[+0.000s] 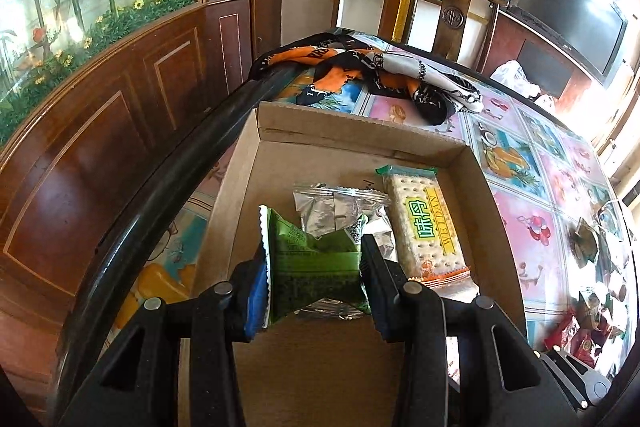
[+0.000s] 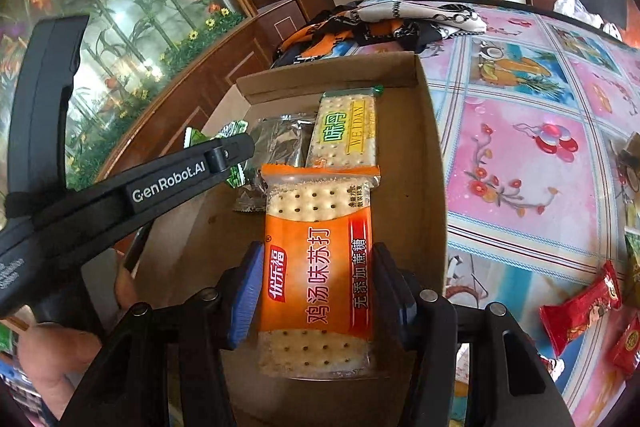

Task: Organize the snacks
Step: 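Lower both packs into the cardboard box and open both grippers, then move both grippers away from the box back to the snack pile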

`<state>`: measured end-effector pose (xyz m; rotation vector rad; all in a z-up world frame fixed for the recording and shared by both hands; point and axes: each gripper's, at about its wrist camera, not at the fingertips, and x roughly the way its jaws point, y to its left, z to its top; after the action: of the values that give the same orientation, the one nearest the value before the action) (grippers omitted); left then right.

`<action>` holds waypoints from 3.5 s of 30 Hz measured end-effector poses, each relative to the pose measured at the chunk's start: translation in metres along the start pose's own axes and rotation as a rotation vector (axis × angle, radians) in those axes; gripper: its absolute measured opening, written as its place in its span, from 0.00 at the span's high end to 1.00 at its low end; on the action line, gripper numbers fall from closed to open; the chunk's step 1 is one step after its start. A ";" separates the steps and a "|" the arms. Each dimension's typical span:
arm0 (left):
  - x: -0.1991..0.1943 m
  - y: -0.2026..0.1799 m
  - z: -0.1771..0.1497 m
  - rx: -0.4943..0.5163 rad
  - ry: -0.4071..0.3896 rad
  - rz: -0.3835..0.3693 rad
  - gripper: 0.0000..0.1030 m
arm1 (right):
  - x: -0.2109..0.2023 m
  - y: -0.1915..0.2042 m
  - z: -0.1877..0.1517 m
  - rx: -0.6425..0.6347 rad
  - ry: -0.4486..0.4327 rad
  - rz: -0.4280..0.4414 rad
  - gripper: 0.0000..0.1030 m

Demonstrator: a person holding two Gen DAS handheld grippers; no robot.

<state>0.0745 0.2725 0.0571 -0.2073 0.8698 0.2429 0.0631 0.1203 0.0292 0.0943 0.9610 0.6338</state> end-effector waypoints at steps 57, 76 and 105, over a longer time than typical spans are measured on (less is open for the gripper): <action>-0.017 -0.013 0.000 0.024 -0.075 -0.074 0.39 | -0.049 -0.005 -0.011 -0.051 -0.086 0.065 0.37; -0.024 -0.029 -0.004 0.066 -0.087 -0.132 0.38 | -0.080 -0.090 -0.027 -0.063 -0.030 0.053 0.41; -0.048 -0.115 -0.034 0.266 -0.064 -0.379 0.38 | -0.134 -0.165 -0.037 0.150 -0.195 -0.047 0.80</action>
<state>0.0534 0.1476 0.0825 -0.1124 0.7734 -0.2184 0.0555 -0.0942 0.0489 0.2618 0.8188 0.4988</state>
